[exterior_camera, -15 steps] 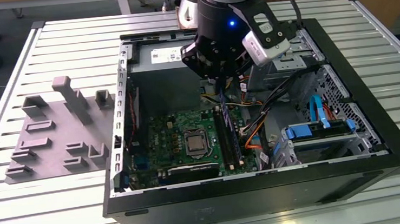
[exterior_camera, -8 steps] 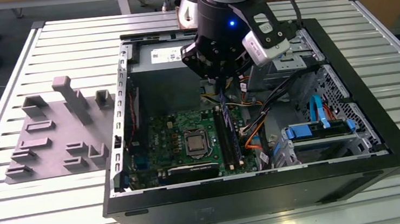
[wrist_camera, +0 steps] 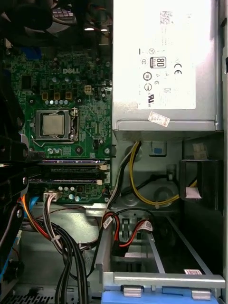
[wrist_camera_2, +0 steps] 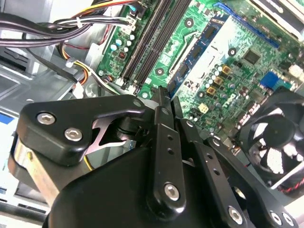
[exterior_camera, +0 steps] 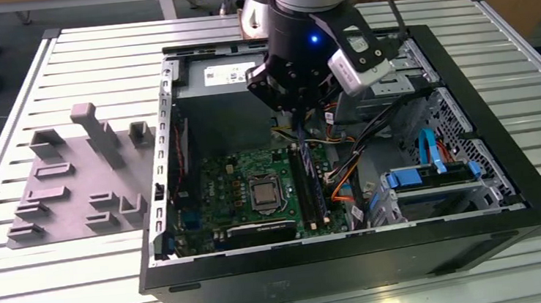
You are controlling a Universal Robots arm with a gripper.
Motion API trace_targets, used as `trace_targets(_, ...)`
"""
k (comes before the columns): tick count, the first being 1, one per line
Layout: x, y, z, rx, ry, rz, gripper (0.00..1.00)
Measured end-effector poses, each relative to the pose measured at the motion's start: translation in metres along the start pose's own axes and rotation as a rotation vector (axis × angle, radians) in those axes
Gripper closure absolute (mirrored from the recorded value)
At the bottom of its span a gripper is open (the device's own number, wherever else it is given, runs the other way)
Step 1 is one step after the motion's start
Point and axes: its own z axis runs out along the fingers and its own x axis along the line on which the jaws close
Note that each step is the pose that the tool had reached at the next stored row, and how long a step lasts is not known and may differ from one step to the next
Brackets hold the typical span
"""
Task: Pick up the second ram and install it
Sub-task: 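Insert the second ram into the second slot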
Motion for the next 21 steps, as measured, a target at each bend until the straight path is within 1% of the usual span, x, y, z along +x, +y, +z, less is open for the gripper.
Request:
trace_targets(2,-0.0007,0.0001,0.0027,0.0002,-0.0009,-0.022,0.86)
trace_targets(6,-0.0017,0.0004,0.0082,0.0002,-0.0011,-0.027,0.86)
trace_targets(20,-0.0018,0.0005,0.0093,0.0003,-0.001,-0.027,0.86)
trace_targets(21,-0.0017,0.0005,0.0103,0.0,-0.0011,-0.027,0.86)
